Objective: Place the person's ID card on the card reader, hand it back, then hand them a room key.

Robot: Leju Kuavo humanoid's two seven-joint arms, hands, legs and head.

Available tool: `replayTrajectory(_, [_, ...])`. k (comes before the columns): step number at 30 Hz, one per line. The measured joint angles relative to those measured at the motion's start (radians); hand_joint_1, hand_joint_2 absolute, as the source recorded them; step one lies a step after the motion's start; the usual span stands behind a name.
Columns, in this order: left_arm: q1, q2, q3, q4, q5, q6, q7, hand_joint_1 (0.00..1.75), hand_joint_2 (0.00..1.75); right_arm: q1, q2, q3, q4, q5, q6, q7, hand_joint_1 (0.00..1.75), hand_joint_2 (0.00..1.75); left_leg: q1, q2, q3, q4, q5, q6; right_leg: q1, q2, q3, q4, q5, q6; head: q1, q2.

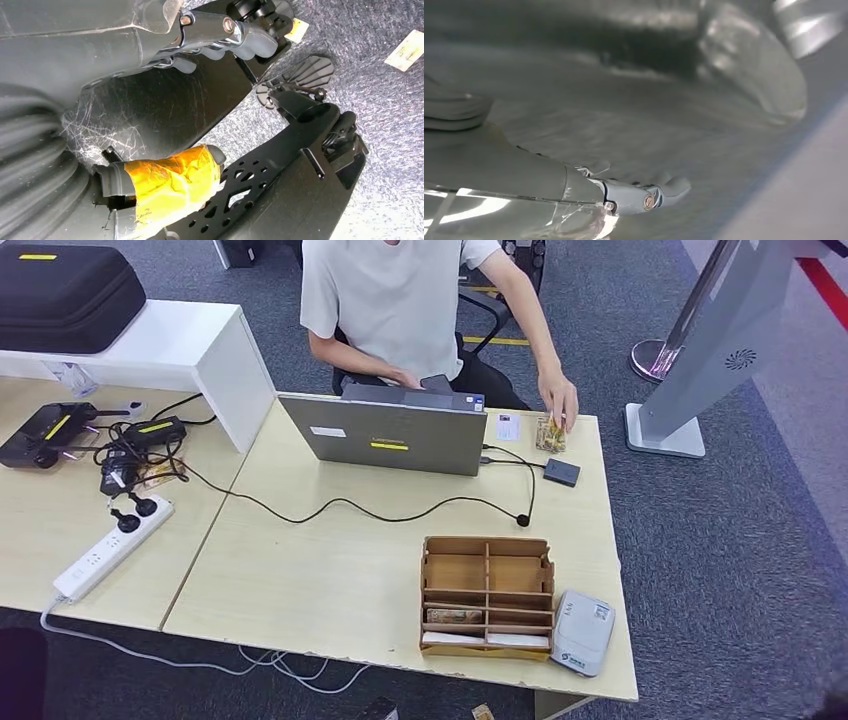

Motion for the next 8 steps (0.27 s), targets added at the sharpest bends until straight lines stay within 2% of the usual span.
replayTrajectory(2, [-0.001, -0.002, 0.0, 0.0, 0.009, 0.0, 0.005, 0.0, 1.75, 0.086, 0.011, -0.045, 0.035, -0.02, 0.009, 0.025, 0.0, 0.0, 0.001, 0.0, 0.0, -0.001, -0.002, 0.0, 0.0, 0.0, 0.001, 0.0, -0.002, -0.001, 0.0, 0.0])
replayTrajectory(5, [-0.005, -0.005, 0.001, 0.0, 0.024, -0.001, 0.016, 0.0, 1.75, 0.182, 0.055, -0.09, 0.079, -0.015, -0.029, 0.117, 0.0, 0.0, 0.001, 0.003, 0.002, -0.002, -0.003, -0.003, 0.001, 0.002, 0.0, 0.001, -0.003, -0.003, 0.0, 0.0])
replayTrajectory(7, [-0.006, -0.008, 0.003, 0.0, 0.041, -0.003, 0.012, 0.0, 0.87, 0.222, 0.094, -0.1, 0.103, 0.012, -0.079, 0.19, 0.0, 0.0, 0.001, 0.004, 0.003, -0.002, -0.004, -0.004, 0.0, 0.005, 0.0, 0.002, -0.004, -0.004, 0.0, 0.0])
replayTrajectory(8, [-0.006, -0.009, 0.003, 0.0, 0.046, -0.004, 0.01, 0.0, 0.58, 0.23, 0.105, -0.101, 0.109, 0.02, -0.094, 0.209, 0.0, 0.0, 0.001, 0.004, 0.004, -0.002, -0.005, -0.004, 0.0, 0.005, 0.0, 0.002, -0.005, -0.004, -0.001, 0.0])
